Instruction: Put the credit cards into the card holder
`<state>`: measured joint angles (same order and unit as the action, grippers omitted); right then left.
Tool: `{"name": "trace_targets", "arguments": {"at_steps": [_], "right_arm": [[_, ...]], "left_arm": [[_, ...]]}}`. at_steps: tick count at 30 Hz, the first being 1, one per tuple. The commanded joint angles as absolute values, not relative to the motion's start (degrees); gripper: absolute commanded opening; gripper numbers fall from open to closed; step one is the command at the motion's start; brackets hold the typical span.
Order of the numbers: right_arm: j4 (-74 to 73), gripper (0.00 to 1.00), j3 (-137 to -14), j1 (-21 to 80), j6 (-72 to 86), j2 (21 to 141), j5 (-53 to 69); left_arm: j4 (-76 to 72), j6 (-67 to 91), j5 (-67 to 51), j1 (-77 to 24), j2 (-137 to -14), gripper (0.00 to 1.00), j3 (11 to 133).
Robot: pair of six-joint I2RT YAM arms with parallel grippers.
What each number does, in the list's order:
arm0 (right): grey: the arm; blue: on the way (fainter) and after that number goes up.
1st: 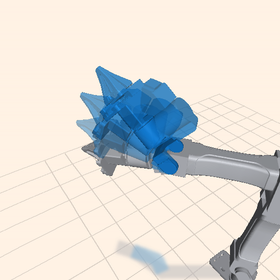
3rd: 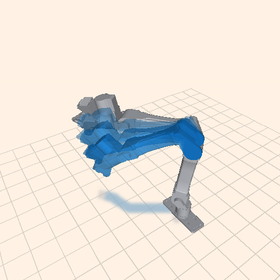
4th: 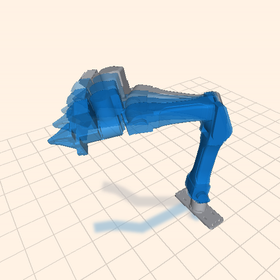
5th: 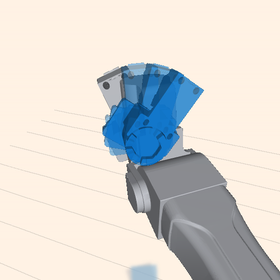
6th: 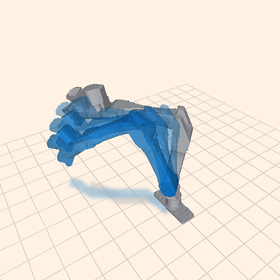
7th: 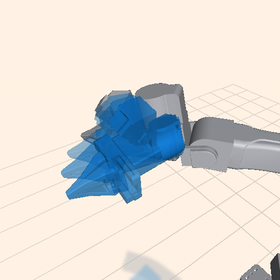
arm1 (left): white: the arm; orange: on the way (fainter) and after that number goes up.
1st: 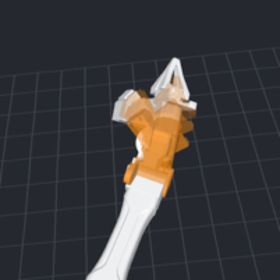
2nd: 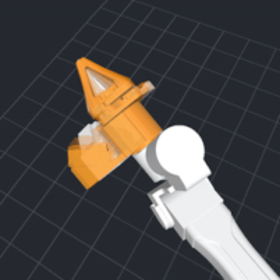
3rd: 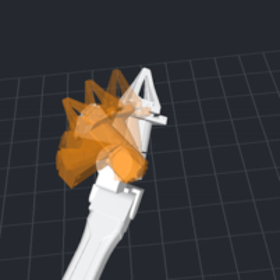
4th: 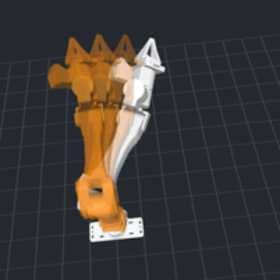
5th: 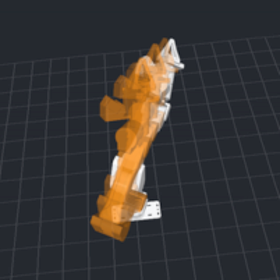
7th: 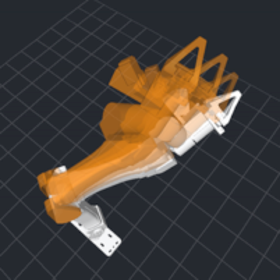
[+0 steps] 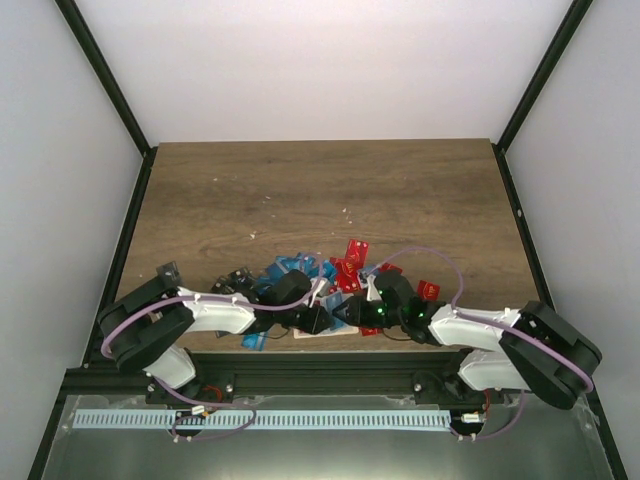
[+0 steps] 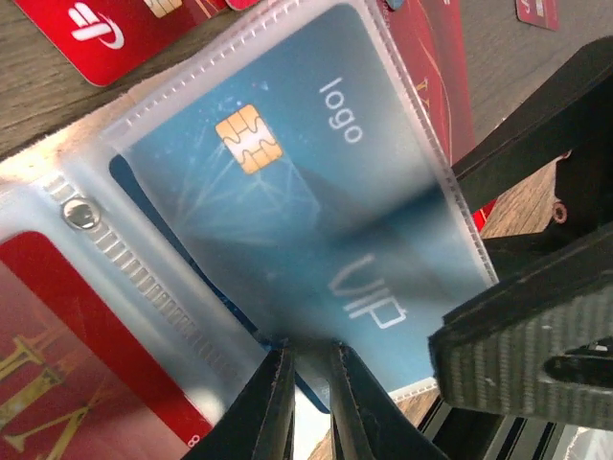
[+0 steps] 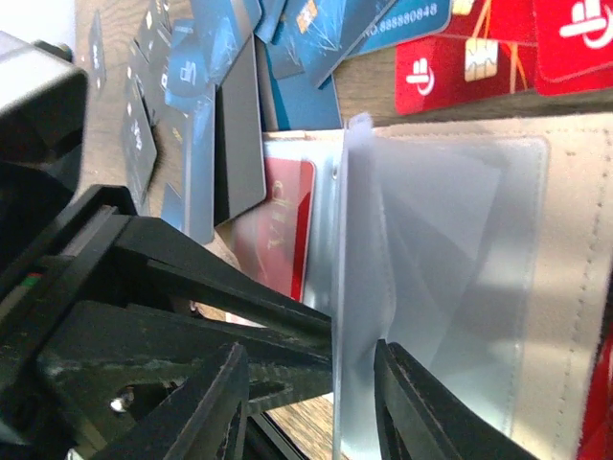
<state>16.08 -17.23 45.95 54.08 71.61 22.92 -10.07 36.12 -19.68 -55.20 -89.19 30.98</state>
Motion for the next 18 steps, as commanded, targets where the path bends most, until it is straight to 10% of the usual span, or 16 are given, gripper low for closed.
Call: {"name": "trace_targets", "arguments": {"at_steps": [1,18], "right_arm": [[14.37,0.38,-19.58,46.23,51.24,72.27,25.00],[20.48,0.42,-28.11,50.71,49.25,85.35,30.85]], "left_arm": [[-11.52,38.65,-18.11,-55.47,-86.97,0.13,31.57],[4.60,45.52,2.10,-55.16,-63.90,0.13,23.27]]}}
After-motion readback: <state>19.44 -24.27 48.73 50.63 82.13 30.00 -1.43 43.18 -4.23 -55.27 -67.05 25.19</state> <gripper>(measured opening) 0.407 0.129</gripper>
